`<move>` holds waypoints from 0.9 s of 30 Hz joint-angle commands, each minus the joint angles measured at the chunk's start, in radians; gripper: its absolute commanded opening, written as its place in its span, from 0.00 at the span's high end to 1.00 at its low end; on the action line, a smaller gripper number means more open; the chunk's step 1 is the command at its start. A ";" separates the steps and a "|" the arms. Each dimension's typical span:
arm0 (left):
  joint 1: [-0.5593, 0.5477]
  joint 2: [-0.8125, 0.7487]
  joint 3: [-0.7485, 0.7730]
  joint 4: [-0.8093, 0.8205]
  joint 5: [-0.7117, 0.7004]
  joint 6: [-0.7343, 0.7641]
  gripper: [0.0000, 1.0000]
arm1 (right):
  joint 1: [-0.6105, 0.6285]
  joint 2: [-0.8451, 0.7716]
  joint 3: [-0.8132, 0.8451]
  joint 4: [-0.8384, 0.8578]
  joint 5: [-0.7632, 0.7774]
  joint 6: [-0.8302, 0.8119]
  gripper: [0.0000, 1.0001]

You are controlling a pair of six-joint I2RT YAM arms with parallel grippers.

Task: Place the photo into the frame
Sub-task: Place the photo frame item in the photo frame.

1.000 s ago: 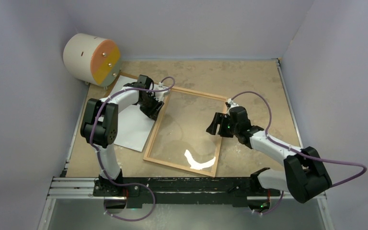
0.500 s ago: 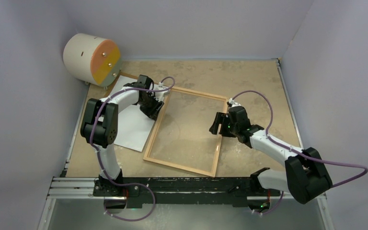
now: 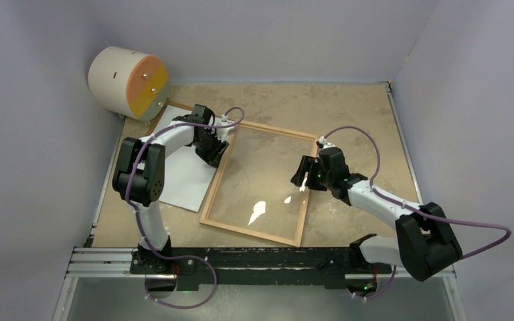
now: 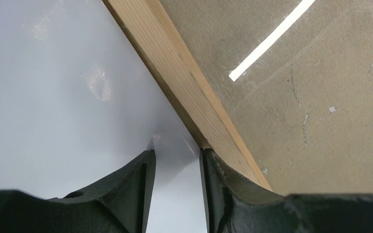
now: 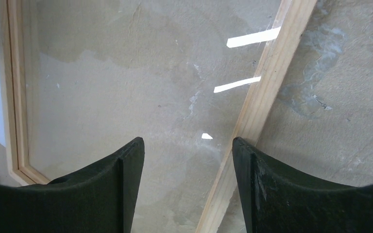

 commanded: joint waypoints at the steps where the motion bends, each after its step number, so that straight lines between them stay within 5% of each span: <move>1: -0.015 0.064 -0.040 -0.021 0.051 0.018 0.58 | 0.007 0.052 -0.008 0.015 -0.067 0.040 0.32; 16: -0.027 0.092 -0.061 -0.002 0.055 0.022 0.59 | 0.002 0.057 -0.028 0.138 -0.204 0.145 0.32; 27: -0.016 0.066 -0.013 -0.052 0.058 0.039 0.61 | -0.031 -0.018 0.135 -0.185 -0.095 -0.001 0.31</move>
